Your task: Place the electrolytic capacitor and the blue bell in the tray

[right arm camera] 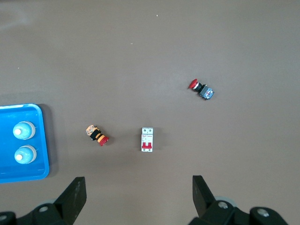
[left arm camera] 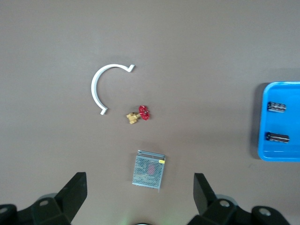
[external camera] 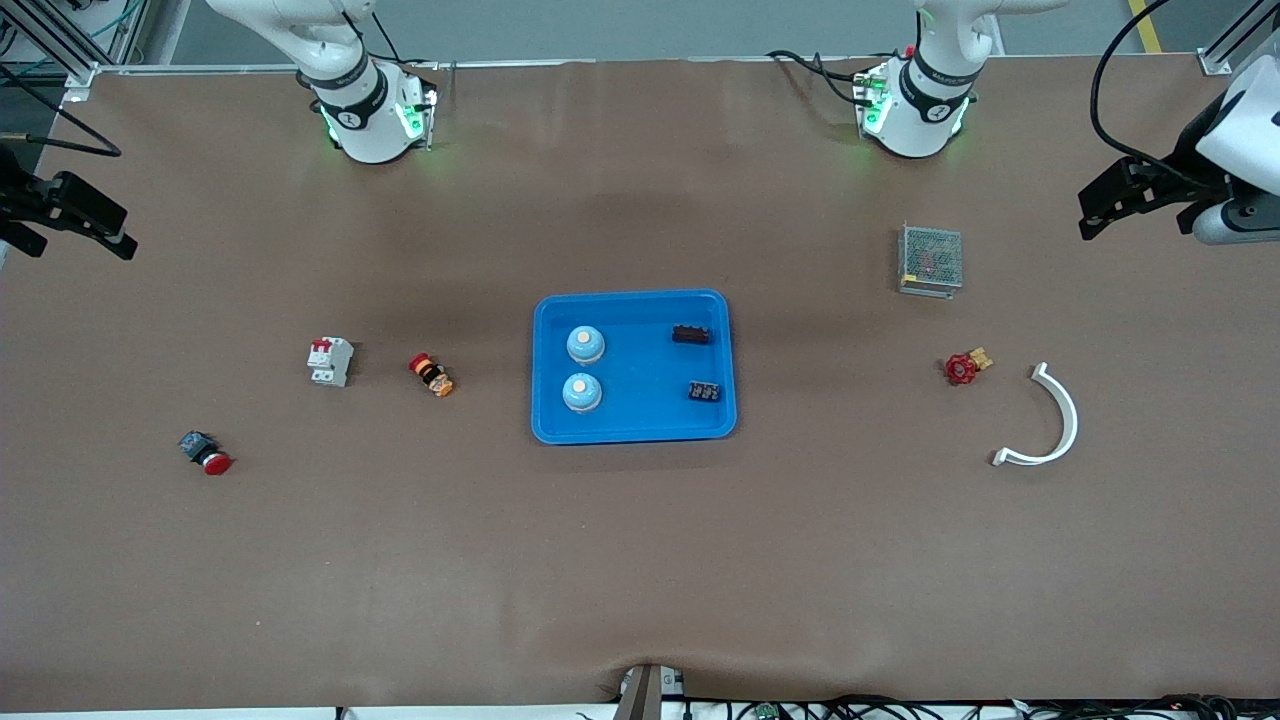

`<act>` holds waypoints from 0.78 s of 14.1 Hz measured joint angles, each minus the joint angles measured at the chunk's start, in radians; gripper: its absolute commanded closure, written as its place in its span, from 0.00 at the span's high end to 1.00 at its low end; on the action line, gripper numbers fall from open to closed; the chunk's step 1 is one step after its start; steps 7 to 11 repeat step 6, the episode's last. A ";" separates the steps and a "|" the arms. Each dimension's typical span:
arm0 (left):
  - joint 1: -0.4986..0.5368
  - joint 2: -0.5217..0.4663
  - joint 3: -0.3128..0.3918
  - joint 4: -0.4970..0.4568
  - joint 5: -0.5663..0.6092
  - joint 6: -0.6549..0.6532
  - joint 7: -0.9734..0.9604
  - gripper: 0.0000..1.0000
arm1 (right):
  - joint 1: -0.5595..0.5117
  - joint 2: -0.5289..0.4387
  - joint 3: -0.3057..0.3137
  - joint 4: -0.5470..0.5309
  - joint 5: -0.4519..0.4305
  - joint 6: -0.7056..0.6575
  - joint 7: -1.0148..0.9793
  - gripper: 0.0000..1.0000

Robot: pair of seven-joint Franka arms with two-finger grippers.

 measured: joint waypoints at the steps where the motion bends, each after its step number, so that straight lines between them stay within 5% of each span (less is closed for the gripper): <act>1: 0.001 0.000 0.000 0.000 -0.013 0.000 0.000 1.00 | 0.000 0.000 0.000 0.000 0.000 0.001 0.000 1.00; 11: 0.001 0.000 0.000 0.001 -0.022 -0.006 0.000 1.00 | 0.000 0.000 0.001 0.000 0.000 0.003 0.000 1.00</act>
